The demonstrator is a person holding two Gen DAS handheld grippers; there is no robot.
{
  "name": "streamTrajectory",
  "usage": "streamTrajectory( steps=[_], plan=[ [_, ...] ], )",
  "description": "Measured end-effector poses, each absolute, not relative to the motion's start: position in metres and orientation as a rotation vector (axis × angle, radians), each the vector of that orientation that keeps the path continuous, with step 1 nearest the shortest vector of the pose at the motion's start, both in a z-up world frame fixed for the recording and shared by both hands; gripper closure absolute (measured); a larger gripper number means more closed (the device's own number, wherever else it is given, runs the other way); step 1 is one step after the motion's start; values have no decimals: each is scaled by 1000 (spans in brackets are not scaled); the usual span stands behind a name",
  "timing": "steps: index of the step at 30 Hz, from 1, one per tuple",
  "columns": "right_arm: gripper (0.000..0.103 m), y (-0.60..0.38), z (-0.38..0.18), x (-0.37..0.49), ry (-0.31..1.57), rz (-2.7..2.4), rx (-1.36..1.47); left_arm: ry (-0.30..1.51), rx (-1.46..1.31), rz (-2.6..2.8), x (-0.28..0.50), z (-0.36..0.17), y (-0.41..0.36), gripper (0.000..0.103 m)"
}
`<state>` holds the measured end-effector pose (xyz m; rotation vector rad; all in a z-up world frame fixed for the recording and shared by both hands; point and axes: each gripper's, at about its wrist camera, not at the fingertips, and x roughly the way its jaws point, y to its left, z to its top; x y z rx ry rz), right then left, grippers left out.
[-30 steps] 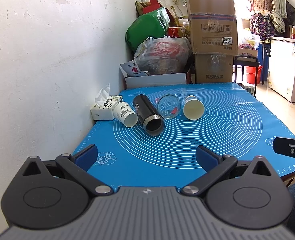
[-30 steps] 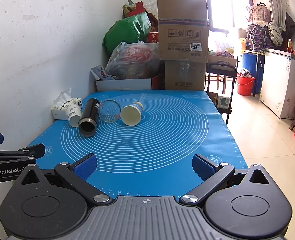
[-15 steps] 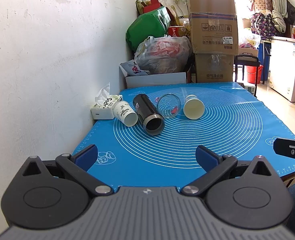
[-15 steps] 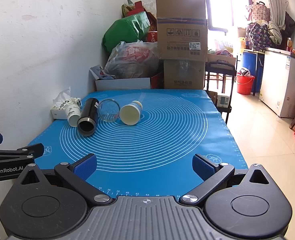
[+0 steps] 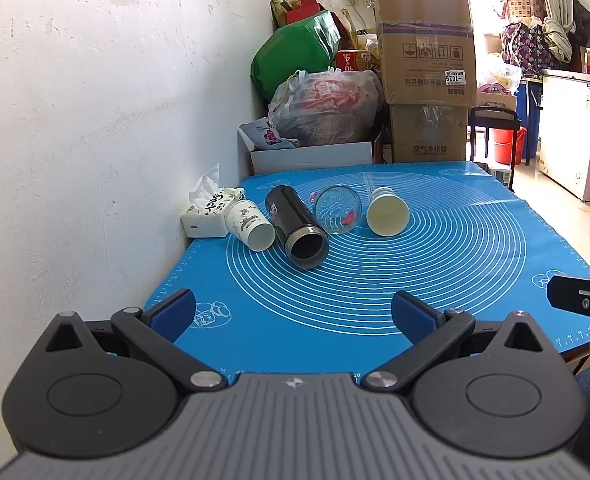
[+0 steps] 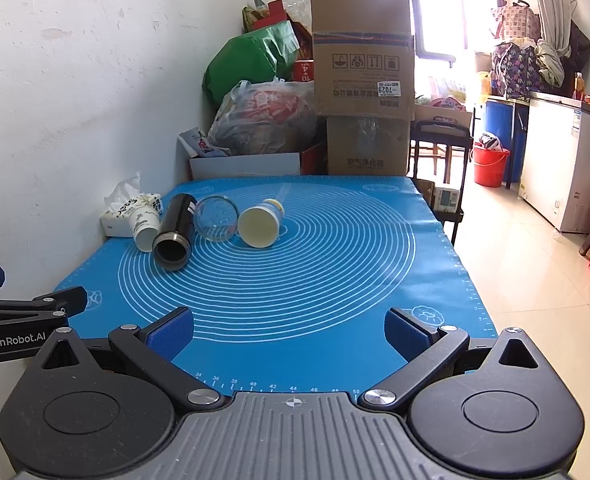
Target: Flip cup upside down
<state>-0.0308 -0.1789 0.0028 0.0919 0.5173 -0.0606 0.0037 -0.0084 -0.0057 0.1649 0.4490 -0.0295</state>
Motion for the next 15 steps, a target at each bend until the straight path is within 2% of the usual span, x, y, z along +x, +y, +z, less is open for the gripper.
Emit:
streamTrajectory(
  steps=[15],
  plan=[
    [0,-181,1,-29,524,-58,94,450,158,-36,4,-6,-11,0]
  ],
)
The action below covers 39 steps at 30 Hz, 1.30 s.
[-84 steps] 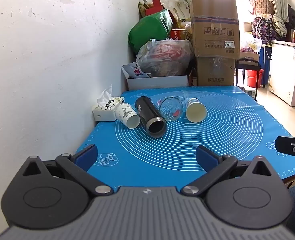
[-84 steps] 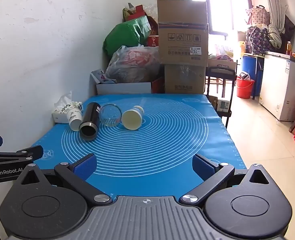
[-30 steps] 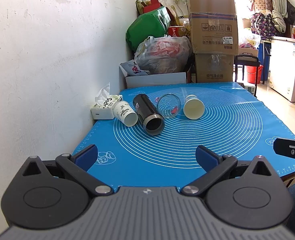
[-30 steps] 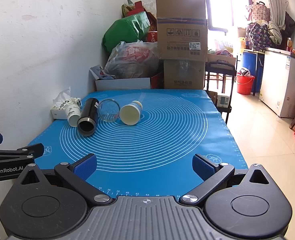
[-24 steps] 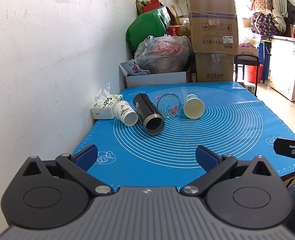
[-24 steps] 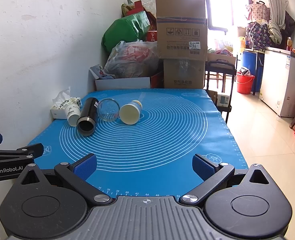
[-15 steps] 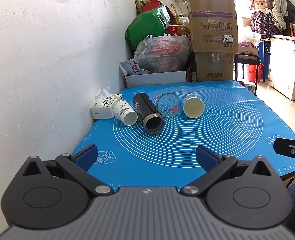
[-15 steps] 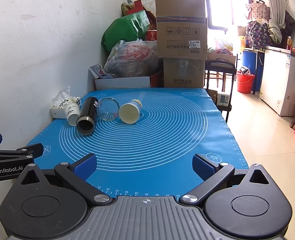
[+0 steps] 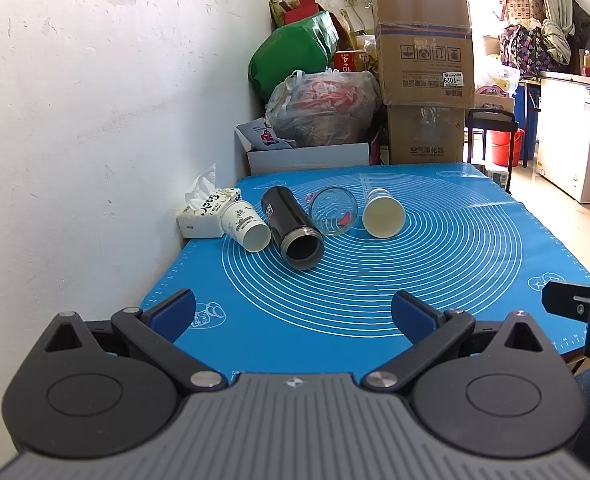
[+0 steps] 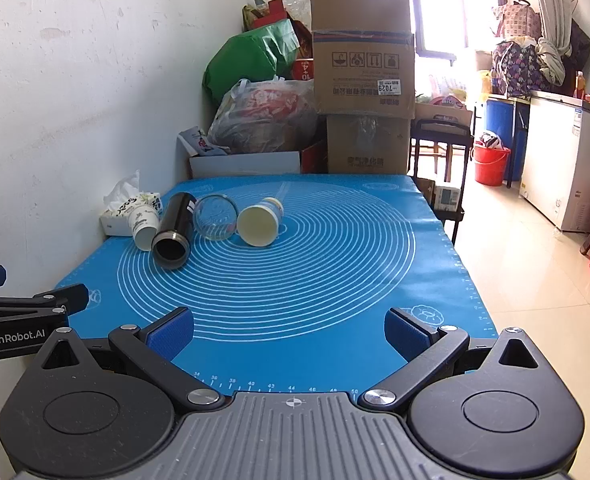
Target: Flip cup upside down
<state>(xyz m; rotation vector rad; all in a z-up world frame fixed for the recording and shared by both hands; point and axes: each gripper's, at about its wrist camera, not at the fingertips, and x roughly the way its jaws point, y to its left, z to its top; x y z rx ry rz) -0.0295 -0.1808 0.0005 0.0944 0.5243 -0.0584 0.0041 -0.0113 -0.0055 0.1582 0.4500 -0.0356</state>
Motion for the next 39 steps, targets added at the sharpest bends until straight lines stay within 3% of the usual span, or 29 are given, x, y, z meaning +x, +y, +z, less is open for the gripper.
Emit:
streamTrajectory(
  steps=[20,39],
  plan=[
    [0,-196,-3,-7,516,-41,130,483,145,-15,39,-2,-10,0],
    [0,-233,2,117,505,-39,141,610,96,93,209,-16,-11,0]
  ],
)
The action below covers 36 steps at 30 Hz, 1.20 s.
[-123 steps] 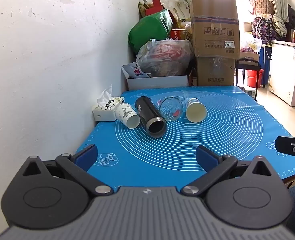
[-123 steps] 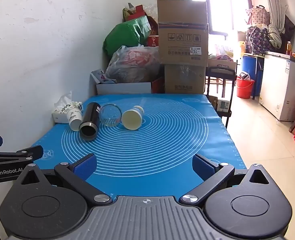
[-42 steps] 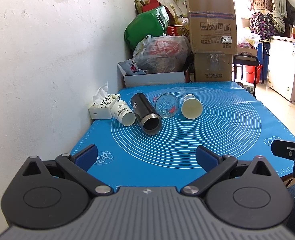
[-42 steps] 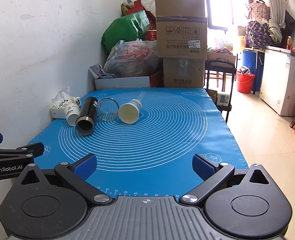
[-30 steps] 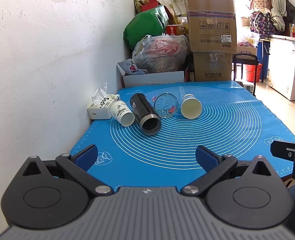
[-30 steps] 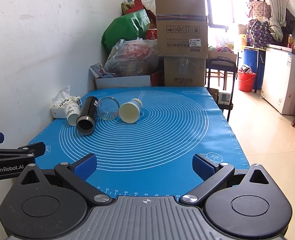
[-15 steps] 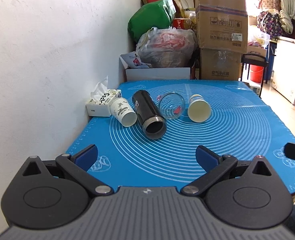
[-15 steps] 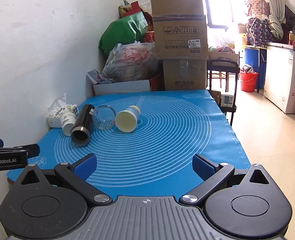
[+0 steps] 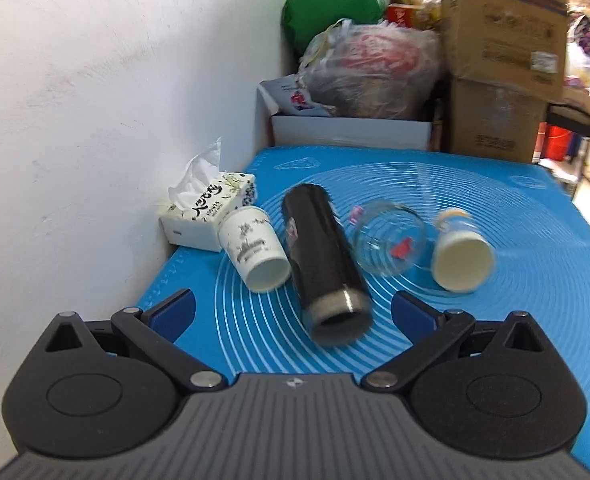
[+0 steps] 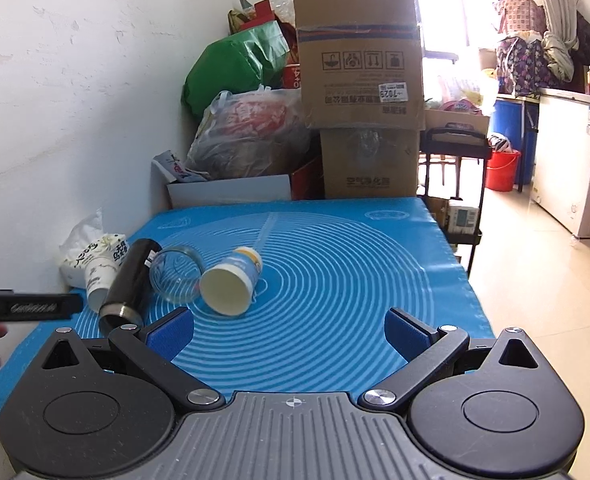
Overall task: Flip cup upside down
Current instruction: 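Move the left gripper onto the lying black tumbler and close on it, then lift the black tumbler with the left gripper and carry it toward the right gripper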
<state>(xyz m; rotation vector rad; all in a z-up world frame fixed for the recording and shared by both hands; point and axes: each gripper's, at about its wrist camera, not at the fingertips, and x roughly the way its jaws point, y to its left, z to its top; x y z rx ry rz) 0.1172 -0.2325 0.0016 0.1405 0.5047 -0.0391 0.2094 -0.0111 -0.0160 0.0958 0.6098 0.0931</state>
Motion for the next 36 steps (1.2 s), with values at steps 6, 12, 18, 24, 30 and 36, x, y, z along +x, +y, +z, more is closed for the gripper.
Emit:
streamTrajectory(
  steps=[6,12,18,24,30,36],
  plan=[
    [0,-237,-12,145,525,-11,164,718,120,127,279,-40,-18,0],
    [0,-245,-26,159,555,-2,185,823,82,127,319,-59,-13,1],
    [0,-250,-32,164,571,5,214,888,44,116,335,-66,-13,7],
    [0,-248,-31,163,568,12,209,956,11,77,346,-74,-14,23],
    [0,-250,-30,163,565,11,213,1018,-60,34,355,-80,-10,33],
    [0,-249,-32,163,567,12,214,1037,-28,17,360,-84,-13,32]
  ],
)
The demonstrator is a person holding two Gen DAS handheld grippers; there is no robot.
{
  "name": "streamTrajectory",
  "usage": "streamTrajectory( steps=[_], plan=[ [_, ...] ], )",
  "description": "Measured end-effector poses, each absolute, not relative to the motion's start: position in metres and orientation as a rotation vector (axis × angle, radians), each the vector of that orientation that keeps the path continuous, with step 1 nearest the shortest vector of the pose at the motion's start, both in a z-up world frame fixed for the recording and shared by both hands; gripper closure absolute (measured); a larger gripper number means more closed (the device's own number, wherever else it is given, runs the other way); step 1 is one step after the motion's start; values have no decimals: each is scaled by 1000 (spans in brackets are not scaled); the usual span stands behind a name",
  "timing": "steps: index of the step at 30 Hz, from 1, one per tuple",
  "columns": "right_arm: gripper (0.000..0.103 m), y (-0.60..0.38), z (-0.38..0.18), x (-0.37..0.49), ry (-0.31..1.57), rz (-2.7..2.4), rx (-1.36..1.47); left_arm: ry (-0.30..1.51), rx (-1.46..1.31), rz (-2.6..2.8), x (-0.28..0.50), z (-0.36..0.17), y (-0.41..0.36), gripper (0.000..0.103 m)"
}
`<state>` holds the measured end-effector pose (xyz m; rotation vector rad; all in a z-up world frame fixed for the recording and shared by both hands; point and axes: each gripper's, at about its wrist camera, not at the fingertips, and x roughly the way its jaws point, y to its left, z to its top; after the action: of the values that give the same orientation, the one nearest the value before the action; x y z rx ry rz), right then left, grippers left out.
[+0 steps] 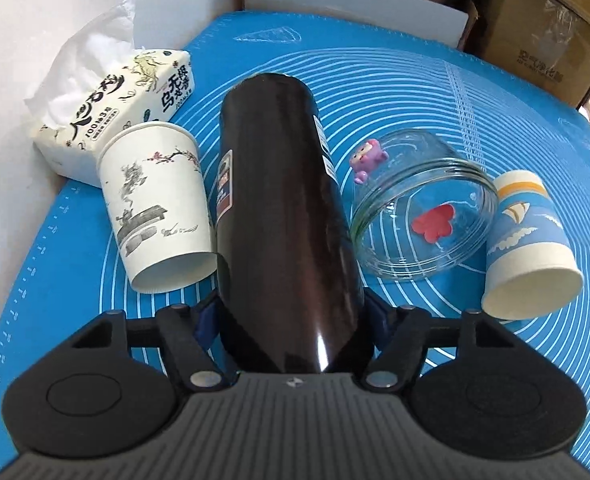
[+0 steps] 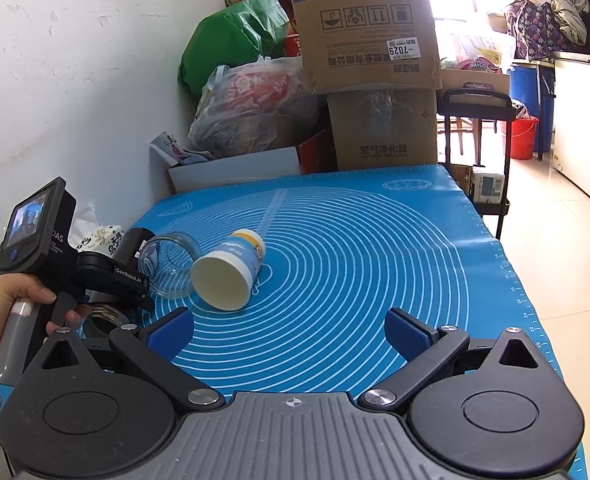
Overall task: Flip cup upside down
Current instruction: 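Lift the black tumbler with the left gripper and carry it toward the right gripper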
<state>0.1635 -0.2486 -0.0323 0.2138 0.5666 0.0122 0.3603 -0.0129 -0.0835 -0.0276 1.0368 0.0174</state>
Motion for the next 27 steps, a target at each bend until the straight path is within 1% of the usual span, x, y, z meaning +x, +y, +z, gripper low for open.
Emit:
streamTrajectory(
  steps=[6,11,18,27],
  plan=[
    [0,-248,-33,163,564,9,207,997,-38,25,355,-86,-11,33],
    [0,-248,-32,163,563,4,206,963,31,9,346,-86,-12,34],
    [0,-246,-31,162,557,6,201,922,52,-34,325,-75,-10,34],
    [0,-246,-29,156,552,3,198,894,56,-51,294,-73,-4,35]
  ],
)
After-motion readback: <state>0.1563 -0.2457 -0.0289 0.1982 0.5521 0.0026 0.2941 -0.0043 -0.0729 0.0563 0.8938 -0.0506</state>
